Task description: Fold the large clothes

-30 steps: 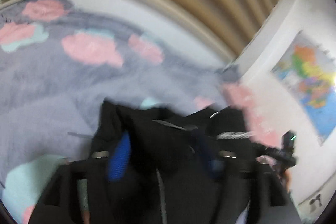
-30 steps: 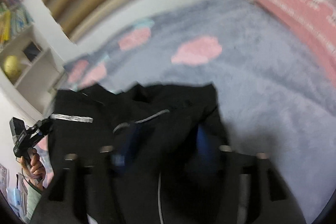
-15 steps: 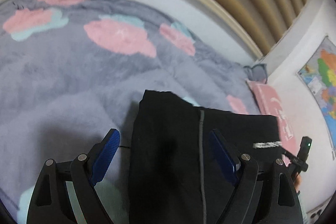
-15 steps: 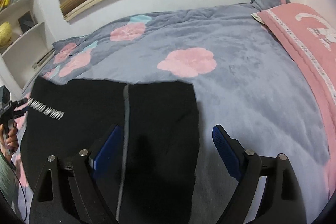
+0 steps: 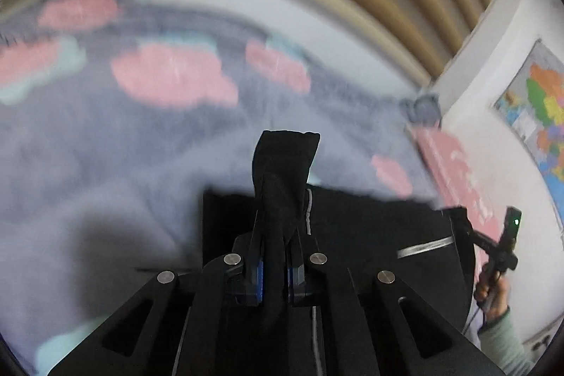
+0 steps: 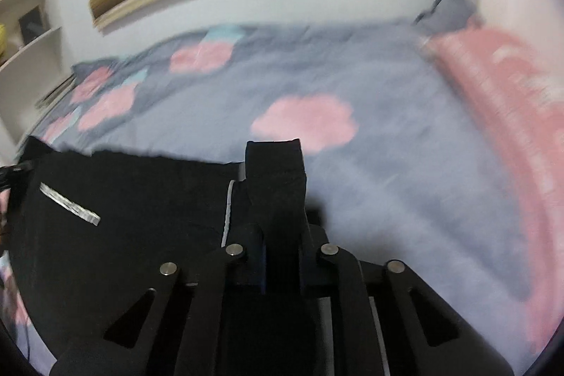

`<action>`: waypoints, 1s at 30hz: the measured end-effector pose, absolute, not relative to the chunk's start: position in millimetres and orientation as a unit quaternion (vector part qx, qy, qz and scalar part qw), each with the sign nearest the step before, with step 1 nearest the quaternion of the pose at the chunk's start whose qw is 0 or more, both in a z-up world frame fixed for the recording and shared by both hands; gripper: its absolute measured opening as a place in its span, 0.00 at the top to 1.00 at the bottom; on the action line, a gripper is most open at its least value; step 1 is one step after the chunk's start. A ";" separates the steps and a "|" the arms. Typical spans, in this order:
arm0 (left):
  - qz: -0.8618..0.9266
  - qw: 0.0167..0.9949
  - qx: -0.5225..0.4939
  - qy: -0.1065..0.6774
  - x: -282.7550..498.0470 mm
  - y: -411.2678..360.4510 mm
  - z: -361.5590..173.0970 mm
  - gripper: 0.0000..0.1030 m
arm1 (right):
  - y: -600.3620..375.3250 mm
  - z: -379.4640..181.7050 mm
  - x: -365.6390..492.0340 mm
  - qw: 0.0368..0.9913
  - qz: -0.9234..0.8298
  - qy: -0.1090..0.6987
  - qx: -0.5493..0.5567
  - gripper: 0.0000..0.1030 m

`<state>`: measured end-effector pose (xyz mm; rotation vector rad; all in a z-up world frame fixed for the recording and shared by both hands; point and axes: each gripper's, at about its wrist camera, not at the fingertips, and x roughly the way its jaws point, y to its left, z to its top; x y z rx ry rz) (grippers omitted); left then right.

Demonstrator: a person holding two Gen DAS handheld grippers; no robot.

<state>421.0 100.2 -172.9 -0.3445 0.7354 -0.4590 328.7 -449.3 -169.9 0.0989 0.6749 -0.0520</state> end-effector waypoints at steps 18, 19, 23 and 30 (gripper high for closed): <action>-0.049 0.853 -0.167 0.492 522.7 68.9 -255.0 0.85 | -431.7 -278.6 449.1 0.863 -0.125 0.489 0.022 0.77; -0.050 0.853 -0.161 0.495 525.8 68.6 -254.6 0.82 | -433.2 -277.6 448.1 0.864 -0.122 0.488 0.025 0.73; -0.053 0.870 -0.155 0.466 511.5 74.2 -231.5 0.75 | -438.4 -250.1 419.5 0.886 -0.095 0.448 0.070 0.52; -0.083 0.918 -0.154 0.357 437.6 80.7 -140.2 0.54 | -387.4 -160.4 337.2 0.935 -0.008 0.343 0.085 0.35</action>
